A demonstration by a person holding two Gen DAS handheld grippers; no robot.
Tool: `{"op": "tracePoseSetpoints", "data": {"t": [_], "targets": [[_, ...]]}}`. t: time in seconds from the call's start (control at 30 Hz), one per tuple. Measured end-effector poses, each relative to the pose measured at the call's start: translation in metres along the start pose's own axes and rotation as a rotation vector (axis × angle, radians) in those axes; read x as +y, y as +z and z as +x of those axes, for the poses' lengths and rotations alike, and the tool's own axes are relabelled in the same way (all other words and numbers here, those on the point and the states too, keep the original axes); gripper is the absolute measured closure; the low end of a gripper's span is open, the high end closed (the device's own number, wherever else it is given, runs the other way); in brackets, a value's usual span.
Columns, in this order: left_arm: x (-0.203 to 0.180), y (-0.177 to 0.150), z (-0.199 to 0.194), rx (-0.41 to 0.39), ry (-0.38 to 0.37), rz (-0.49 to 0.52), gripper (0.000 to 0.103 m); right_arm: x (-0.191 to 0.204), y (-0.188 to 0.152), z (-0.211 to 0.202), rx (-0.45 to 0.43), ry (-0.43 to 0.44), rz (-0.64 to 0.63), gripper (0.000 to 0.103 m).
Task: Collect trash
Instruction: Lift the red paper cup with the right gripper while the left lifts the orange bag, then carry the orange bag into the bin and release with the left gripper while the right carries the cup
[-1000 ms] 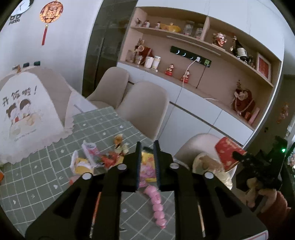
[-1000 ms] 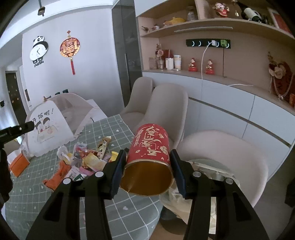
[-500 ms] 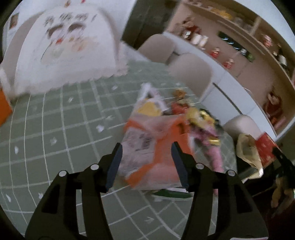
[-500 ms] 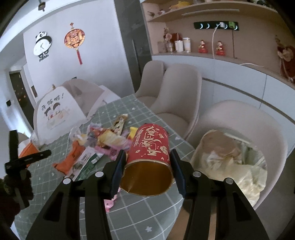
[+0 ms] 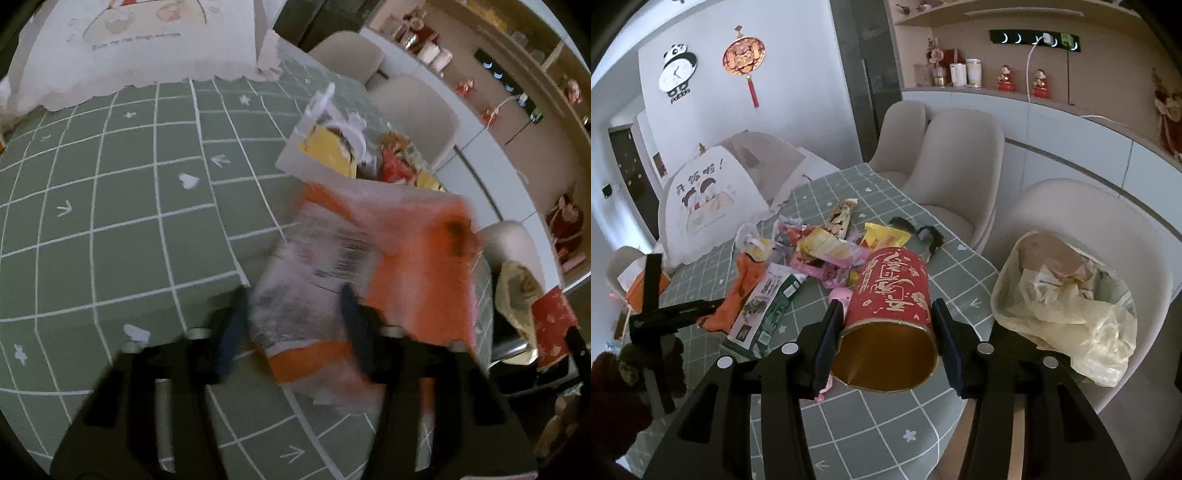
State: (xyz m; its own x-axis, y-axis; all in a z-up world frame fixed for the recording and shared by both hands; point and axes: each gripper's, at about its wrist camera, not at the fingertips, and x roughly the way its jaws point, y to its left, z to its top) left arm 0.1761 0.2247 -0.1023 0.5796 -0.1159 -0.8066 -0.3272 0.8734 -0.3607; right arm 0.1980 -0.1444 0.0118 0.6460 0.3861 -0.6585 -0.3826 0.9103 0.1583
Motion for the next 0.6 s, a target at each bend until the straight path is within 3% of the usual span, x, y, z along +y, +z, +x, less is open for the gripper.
{"op": "tracePoseSetpoints", "data": {"t": [0.03,0.13,0.43,0.6], "targets": [[-0.003,0.0,0.002,0.006,0.02,0.015,0.097,0.0,0.0,-0.001,-0.001,-0.002,-0.004,0.056],[-0.006,-0.001,-0.01,-0.021,0.005,0.024,0.1,-0.002,0.002,-0.006,-0.012,-0.006,-0.005,0.056],[-0.021,0.013,-0.084,-0.172,-0.099,0.102,0.101,-0.014,0.01,-0.013,-0.044,-0.003,0.02,0.056],[-0.045,0.011,-0.096,-0.187,-0.106,0.185,0.101,-0.012,0.009,-0.011,-0.043,0.01,0.028,0.056]]}}
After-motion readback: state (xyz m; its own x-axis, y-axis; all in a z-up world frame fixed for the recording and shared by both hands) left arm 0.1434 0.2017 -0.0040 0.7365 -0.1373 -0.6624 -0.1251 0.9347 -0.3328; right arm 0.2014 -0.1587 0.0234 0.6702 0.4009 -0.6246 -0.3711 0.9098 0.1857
